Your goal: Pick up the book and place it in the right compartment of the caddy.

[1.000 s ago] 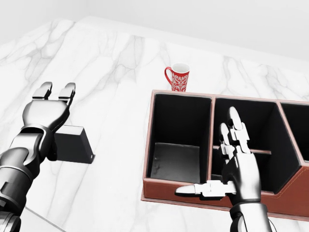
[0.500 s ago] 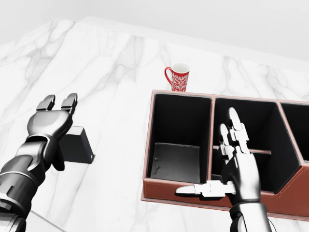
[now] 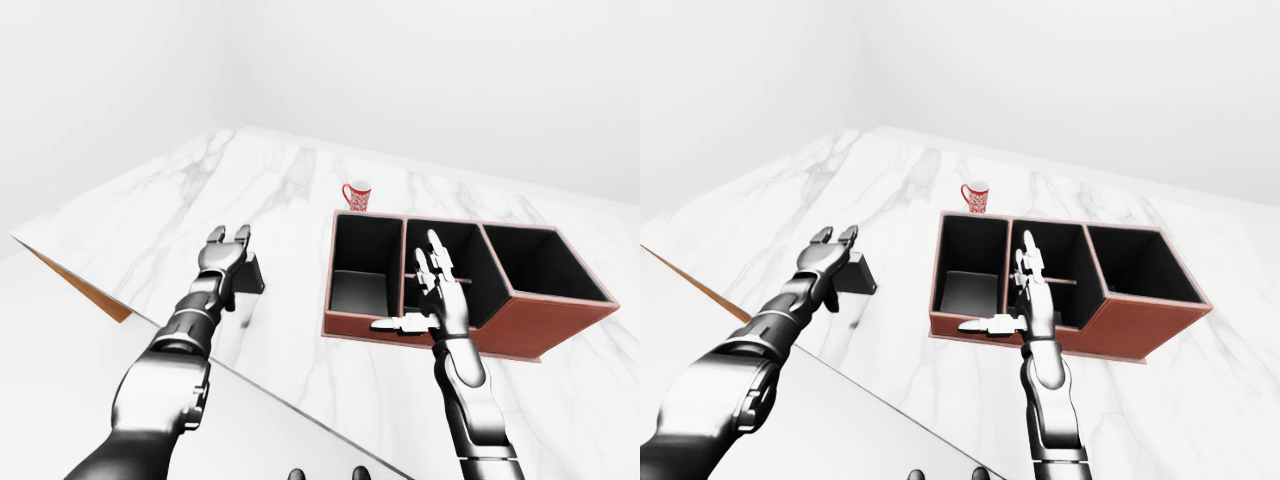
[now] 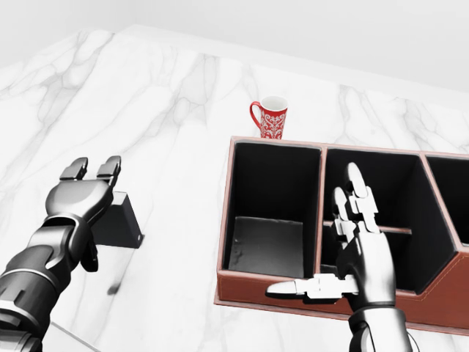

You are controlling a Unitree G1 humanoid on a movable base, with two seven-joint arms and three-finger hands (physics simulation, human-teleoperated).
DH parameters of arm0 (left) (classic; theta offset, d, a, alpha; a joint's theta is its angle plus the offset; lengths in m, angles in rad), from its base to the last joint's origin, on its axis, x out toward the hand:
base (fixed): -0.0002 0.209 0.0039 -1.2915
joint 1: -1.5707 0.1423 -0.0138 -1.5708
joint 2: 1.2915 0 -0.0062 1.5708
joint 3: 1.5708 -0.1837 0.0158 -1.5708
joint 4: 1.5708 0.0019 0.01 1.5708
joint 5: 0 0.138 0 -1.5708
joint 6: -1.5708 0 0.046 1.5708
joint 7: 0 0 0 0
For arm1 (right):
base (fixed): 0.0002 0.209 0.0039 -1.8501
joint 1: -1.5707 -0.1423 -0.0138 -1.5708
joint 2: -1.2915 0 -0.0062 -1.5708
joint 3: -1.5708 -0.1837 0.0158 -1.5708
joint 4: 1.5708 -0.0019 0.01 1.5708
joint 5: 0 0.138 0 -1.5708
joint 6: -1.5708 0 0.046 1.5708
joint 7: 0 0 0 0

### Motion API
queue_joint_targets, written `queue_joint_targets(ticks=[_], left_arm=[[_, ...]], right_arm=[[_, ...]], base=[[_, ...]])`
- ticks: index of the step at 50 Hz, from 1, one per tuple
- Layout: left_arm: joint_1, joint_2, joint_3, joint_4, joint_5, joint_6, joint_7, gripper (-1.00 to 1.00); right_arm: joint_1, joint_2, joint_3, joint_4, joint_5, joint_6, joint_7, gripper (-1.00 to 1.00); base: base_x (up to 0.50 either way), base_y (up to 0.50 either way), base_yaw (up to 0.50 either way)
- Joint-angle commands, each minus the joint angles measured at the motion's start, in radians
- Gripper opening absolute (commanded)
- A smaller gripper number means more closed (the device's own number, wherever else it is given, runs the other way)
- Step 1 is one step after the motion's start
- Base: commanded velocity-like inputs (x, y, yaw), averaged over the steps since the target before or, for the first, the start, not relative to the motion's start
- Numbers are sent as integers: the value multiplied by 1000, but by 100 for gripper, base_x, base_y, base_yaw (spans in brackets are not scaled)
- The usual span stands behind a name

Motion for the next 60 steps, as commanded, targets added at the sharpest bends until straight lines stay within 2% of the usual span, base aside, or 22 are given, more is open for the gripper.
queue_joint_targets(ticks=[1, 6, 10, 17, 29, 43, 55, 56, 57, 58, 60], left_arm=[[-15, 14, -15, -8, 39, 0, -87, 100], [-29, 26, -10, -11, 56, 0, -168, 100], [-40, 37, -16, -14, 70, 0, -267, 100], [-68, 32, -1, -10, 69, 0, -248, 100], [-71, 15, 5, -7, 60, 0, -269, 100], [-68, 3, 11, -5, 25, 0, -341, 100], [-52, 1, 9, 1, 37, 0, -318, 100], [-51, 1, 10, 1, 37, 0, -314, 68], [-50, 3, 10, 2, 39, 0, -308, -84], [-48, 4, 11, 2, 40, 0, -305, -100], [-41, 9, 8, 2, 47, 0, -302, -100]], right_arm=[[2, 0, 0, -7, 1, 0, -1, 100], [2, 1, 1, -11, 0, 0, -2, 100], [1, 0, 0, -1, 0, 0, 0, 100], [0, 0, 0, 1, 0, 0, 0, 100], [-2, -1, -1, -21, 1, 1, -1, 100], [1, 1, 2, -8, -1, 0, -1, 100], [-1, 0, 1, 4, 0, 0, 1, 100], [-2, 0, 0, 5, 0, 0, 1, 100], [0, 0, 0, 4, 1, 0, 1, 100], [0, 0, 0, -1, 1, 0, 1, 100], [1, 0, 1, -4, 0, 0, 0, 100]], base=[[0, 0, 0], [0, 0, 0], [0, 0, 0], [0, 0, 0], [0, 0, 0], [0, 0, 0], [0, 0, 0], [0, 0, 0], [0, 0, 0], [0, 0, 0], [0, 0, 0]])
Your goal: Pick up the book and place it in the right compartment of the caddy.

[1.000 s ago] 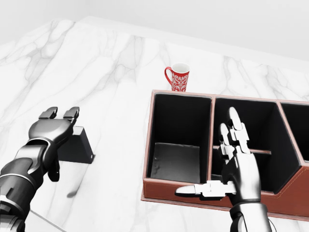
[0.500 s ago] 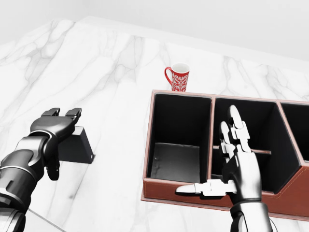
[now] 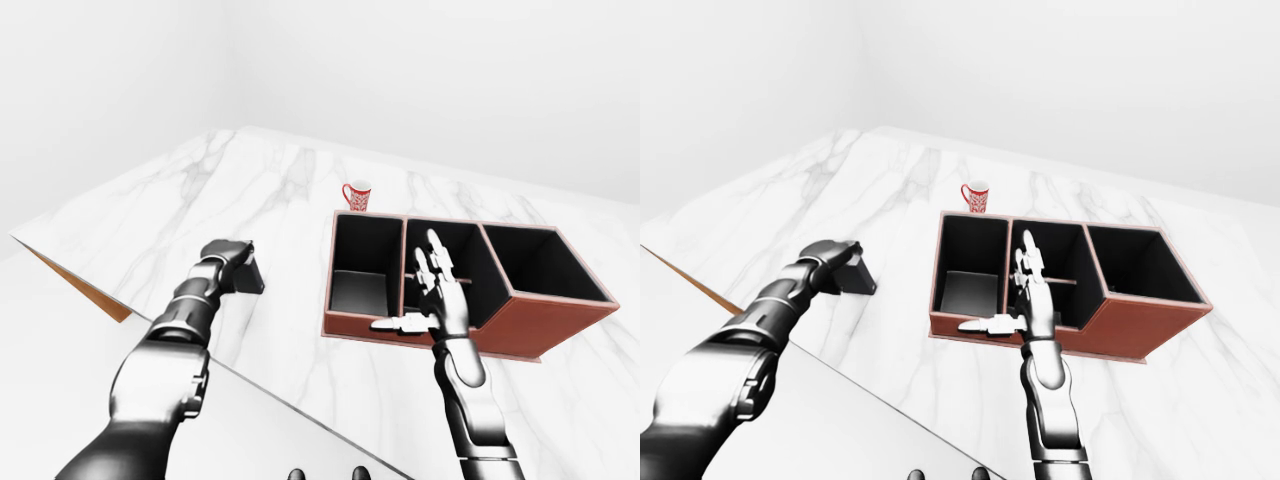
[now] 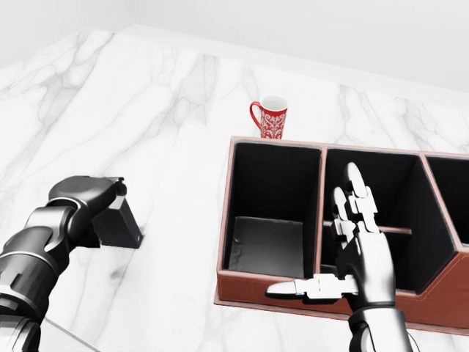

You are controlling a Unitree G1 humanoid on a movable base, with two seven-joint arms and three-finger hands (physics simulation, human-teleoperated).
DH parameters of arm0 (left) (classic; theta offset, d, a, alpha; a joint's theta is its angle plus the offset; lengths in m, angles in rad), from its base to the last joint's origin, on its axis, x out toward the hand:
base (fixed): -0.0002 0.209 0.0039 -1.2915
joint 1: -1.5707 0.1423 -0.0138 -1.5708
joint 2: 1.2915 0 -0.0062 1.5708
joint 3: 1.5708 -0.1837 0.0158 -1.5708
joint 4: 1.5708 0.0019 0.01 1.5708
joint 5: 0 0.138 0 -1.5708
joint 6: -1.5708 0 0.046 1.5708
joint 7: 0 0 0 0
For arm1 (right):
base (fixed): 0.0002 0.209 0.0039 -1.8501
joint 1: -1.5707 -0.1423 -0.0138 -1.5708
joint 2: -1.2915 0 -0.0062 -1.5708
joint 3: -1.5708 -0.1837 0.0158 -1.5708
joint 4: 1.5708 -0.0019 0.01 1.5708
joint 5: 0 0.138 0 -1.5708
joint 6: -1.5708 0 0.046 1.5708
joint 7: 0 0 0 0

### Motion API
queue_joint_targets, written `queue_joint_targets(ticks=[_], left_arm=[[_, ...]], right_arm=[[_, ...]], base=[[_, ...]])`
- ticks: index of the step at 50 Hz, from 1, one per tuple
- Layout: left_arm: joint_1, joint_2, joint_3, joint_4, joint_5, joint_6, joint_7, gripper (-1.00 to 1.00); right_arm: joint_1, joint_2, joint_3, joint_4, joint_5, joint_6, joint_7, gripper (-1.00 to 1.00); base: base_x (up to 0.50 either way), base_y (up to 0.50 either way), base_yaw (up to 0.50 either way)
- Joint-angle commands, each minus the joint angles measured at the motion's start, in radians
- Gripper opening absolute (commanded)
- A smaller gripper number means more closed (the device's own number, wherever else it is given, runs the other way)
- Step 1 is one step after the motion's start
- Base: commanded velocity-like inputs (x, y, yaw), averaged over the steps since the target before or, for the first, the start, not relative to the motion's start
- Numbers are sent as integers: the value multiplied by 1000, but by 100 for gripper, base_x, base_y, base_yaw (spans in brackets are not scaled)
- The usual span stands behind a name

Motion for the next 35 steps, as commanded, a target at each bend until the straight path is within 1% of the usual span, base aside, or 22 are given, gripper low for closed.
queue_joint_targets(ticks=[1, 2, 3, 5, 8, 11, 15, 23, 24, 29, 30, 35], left_arm=[[24, 0, 1, 7, -10, 0, -3, -100], [26, 2, 3, 7, -12, 0, 0, -100], [24, 5, 0, 7, -5, 0, 19, -100], [22, 6, 5, 8, -8, 0, 21, -100], [18, 6, 1, 8, 3, 0, 42, -100], [13, 4, 0, 10, 13, 0, 79, -100], [7, 2, 2, 10, 20, 0, 108, -100], [-17, 7, 8, 7, 26, 0, 154, -100], [-30, 10, 12, 4, 20, 0, 173, -100], [-64, 17, 11, -3, 10, 0, 213, -100], [-74, 20, 12, -5, 7, 0, 226, -100], [-109, 30, 10, -17, -9, 0, 239, -100]], right_arm=[[0, 0, 0, -3, 1, 0, -2, 100], [0, 0, 0, -2, 1, 0, -2, 100], [0, 0, 0, -4, 1, 0, -2, 100], [0, 0, 1, -2, 0, 0, -2, 100], [1, 0, 0, 1, -1, 0, -1, 100], [1, 0, 1, -4, -1, 0, -2, 100], [1, 0, 1, -9, -2, 0, -3, 100], [2, 1, 2, -13, -3, 0, -4, 100], [2, 1, 2, -12, -3, 0, -4, 100], [3, 1, 3, -15, -3, 0, -4, 100], [2, -1, 3, -37, -2, 12, -5, 100], [3, 0, 2, -41, -2, 16, -5, 100]], base=[[0, 0, 0], [0, 0, 0], [0, 0, 0], [0, 0, 0], [0, 0, 0], [0, 0, 0], [0, 0, 0], [0, 0, 0], [0, 0, 0], [0, 0, 0], [0, 0, 0], [0, 0, 0]])
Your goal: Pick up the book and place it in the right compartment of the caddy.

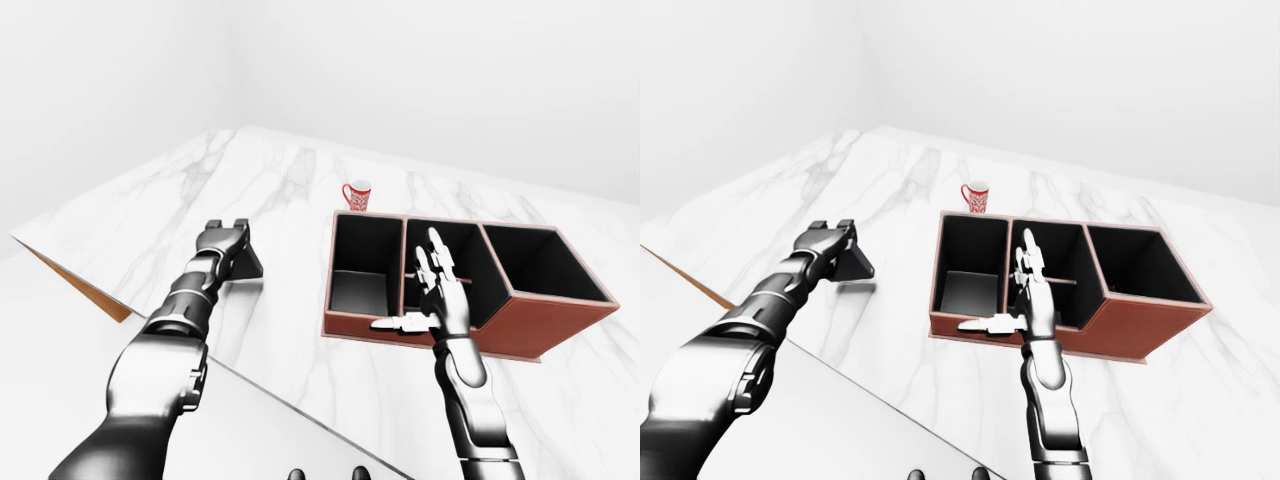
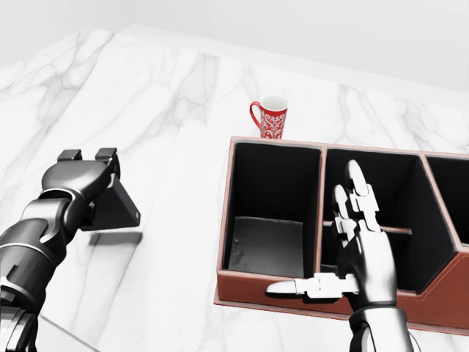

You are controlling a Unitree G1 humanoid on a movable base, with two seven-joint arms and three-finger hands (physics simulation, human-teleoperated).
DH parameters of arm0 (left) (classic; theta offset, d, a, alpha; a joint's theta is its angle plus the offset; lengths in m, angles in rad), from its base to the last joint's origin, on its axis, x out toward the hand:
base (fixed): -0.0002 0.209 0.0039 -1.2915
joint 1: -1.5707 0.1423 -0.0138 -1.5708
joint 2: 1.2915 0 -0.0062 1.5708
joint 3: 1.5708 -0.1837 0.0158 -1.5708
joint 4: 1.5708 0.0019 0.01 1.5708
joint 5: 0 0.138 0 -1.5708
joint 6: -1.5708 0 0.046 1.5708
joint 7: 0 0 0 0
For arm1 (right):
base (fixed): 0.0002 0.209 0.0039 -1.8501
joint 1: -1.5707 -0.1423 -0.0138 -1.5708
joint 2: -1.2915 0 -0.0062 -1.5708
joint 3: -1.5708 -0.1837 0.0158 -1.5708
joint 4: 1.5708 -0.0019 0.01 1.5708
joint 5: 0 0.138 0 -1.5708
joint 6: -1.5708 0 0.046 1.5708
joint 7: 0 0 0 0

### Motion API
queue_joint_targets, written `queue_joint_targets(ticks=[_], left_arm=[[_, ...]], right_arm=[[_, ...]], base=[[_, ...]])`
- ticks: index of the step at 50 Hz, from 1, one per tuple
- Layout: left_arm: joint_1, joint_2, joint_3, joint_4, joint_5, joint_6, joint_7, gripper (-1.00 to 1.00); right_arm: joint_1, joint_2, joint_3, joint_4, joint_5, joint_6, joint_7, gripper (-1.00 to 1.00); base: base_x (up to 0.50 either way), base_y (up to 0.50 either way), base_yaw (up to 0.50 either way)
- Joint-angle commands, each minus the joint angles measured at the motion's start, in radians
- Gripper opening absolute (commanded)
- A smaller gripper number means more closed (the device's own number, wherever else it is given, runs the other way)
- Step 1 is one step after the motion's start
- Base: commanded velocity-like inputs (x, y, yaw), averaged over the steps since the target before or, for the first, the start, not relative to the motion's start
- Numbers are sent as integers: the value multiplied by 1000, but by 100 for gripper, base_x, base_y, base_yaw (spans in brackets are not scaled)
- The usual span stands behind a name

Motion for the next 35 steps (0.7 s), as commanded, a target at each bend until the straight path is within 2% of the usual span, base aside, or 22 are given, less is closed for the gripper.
queue_joint_targets(ticks=[1, 11, 14, 15, 26, 31, 35], left_arm=[[-75, 19, 7, -47, 14, 0, 102, -100], [-96, 20, -6, -66, 8, 0, 118, -100], [-86, 13, -10, -73, 7, 0, 131, -100], [-80, 9, -11, -77, 6, 0, 131, -100], [-47, -9, -31, -134, 21, 0, 144, -100], [-42, -10, -20, -197, 0, 0, 118, -100], [-31, -4, -4, -295, -26, 0, 53, -100]], right_arm=[[-1, 0, 0, -19, 0, 10, -3, 100], [-1, 0, -1, -19, 0, 10, -2, 100], [-1, 0, -1, -19, 0, 9, -2, 100], [-5, 1, -1, 8, -2, -6, 0, 100], [-1, 0, 2, 12, -5, -6, -1, 100], [-1, 0, -1, 21, -5, -6, -1, 100], [1, 0, 1, 15, -9, -6, -3, 100]], base=[[0, 0, 0], [0, 0, 0], [0, 0, 0], [0, 0, 0], [0, 0, 0], [0, 0, 0], [0, 0, 0]])
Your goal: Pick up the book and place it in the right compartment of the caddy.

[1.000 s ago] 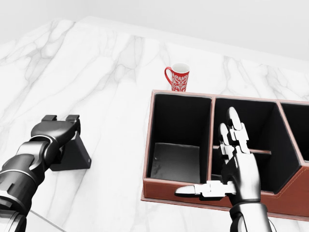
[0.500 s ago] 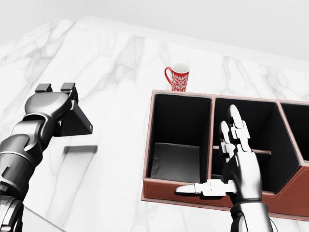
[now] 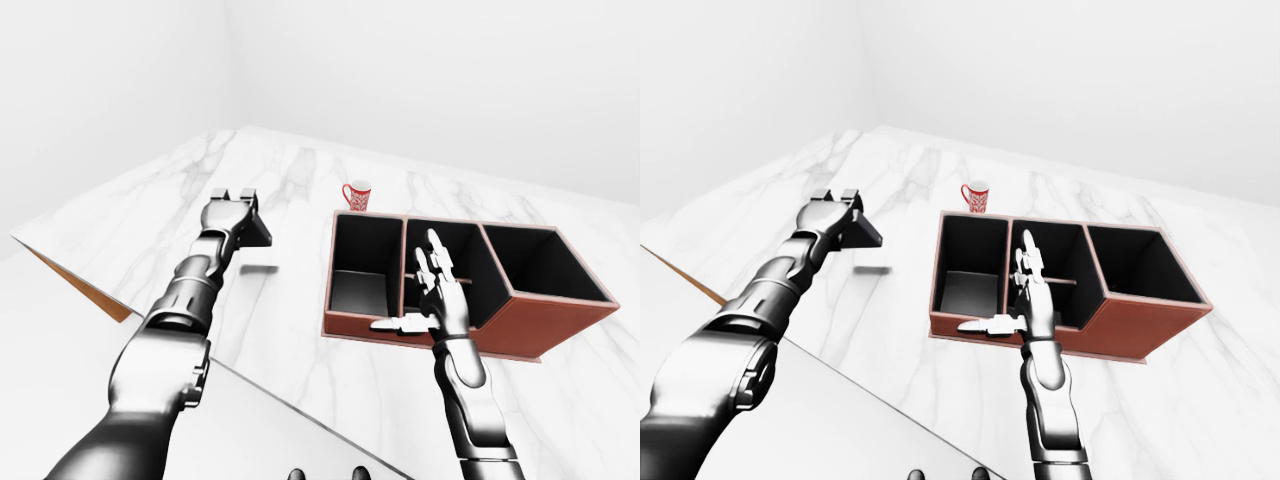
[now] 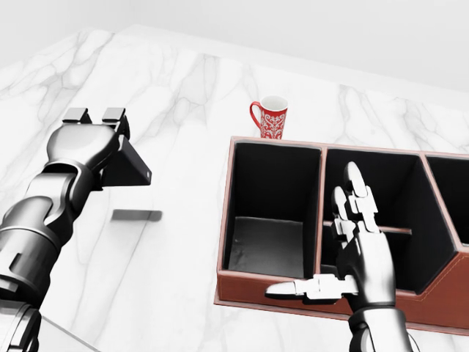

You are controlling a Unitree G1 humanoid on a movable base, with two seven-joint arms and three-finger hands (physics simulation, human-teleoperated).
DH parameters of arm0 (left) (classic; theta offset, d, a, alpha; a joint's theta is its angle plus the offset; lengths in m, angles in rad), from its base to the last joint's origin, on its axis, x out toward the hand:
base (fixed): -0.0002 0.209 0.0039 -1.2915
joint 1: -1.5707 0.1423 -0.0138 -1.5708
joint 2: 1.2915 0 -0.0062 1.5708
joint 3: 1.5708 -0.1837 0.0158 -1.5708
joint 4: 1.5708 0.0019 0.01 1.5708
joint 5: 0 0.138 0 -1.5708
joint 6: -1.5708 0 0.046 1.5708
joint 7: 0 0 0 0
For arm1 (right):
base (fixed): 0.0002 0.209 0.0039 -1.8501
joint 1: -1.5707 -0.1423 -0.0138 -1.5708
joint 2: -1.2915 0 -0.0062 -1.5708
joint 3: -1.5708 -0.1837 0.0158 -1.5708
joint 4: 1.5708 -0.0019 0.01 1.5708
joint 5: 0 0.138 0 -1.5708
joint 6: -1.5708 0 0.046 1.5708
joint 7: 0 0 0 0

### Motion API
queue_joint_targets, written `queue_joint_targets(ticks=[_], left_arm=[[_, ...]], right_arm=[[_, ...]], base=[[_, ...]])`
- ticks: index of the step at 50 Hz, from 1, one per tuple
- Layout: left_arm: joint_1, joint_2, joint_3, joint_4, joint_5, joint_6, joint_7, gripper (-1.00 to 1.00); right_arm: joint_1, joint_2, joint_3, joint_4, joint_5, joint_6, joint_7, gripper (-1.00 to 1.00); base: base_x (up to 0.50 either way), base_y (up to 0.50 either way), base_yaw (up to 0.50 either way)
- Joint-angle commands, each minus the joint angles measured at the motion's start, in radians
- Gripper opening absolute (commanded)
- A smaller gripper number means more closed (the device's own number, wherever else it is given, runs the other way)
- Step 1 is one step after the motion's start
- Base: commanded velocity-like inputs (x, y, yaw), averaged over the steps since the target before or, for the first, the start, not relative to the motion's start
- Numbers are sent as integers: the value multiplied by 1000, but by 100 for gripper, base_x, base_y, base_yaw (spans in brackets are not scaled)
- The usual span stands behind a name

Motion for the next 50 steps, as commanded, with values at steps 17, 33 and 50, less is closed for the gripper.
queue_joint_targets(ticks=[17, 33, 50], left_arm=[[55, 17, 104, -587, -93, 0, -322, -100], [27, 40, 126, -722, -135, 0, -458, -100], [104, 24, 135, -834, -155, 0, -491, -100]], right_arm=[[5, 0, 3, -10, -15, 0, -8, 100], [-5, -1, 1, -8, -26, 4, -21, 100], [-96, -22, -21, -10, -94, 46, -66, 100]], base=[[0, 0, 0], [0, 0, 0], [0, 0, 0]])
